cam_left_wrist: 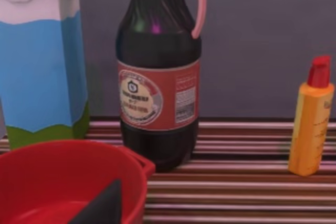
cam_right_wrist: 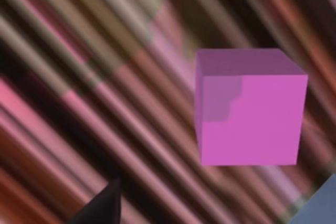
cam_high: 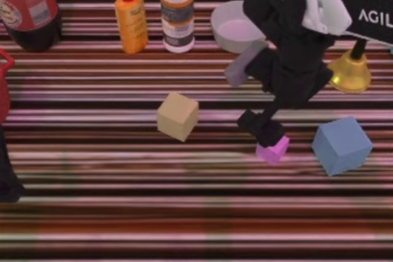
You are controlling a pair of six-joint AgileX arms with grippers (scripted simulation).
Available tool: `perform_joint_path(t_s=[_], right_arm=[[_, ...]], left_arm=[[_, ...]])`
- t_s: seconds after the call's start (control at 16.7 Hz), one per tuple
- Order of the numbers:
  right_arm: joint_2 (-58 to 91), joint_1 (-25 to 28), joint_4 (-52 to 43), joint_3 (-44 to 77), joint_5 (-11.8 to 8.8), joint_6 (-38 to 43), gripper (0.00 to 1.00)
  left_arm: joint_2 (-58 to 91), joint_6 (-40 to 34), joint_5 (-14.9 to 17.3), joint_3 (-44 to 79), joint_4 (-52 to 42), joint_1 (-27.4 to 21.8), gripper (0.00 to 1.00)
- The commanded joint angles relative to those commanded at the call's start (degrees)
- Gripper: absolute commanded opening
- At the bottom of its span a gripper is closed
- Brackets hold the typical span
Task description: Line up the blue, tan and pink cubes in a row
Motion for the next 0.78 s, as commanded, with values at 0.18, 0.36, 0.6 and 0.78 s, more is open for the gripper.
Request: perform_joint_path(t_s=[0.18, 0.36, 0.6, 0.78], right_arm=[[1.6, 0.4, -0.8, 1.5, 0.0, -0.3, 1.00], [1.4, 0.1, -0.6, 1.3, 0.0, -0.2, 1.00], [3.2, 0.3, 3.5, -1.3, 0.0, -0.3, 1.00], [6.1, 0.4, 10.9, -5.1, 0.1, -0.2, 1.00]], left_arm=[[0.0, 0.0, 0.0, 0.0, 0.0, 0.0, 1.00], [0.0, 0.0, 0.0, 0.0, 0.0, 0.0, 1.00], [0.0, 0.0, 0.0, 0.0, 0.0, 0.0, 1.00], [0.0, 0.0, 0.0, 0.0, 0.0, 0.0, 1.00]])
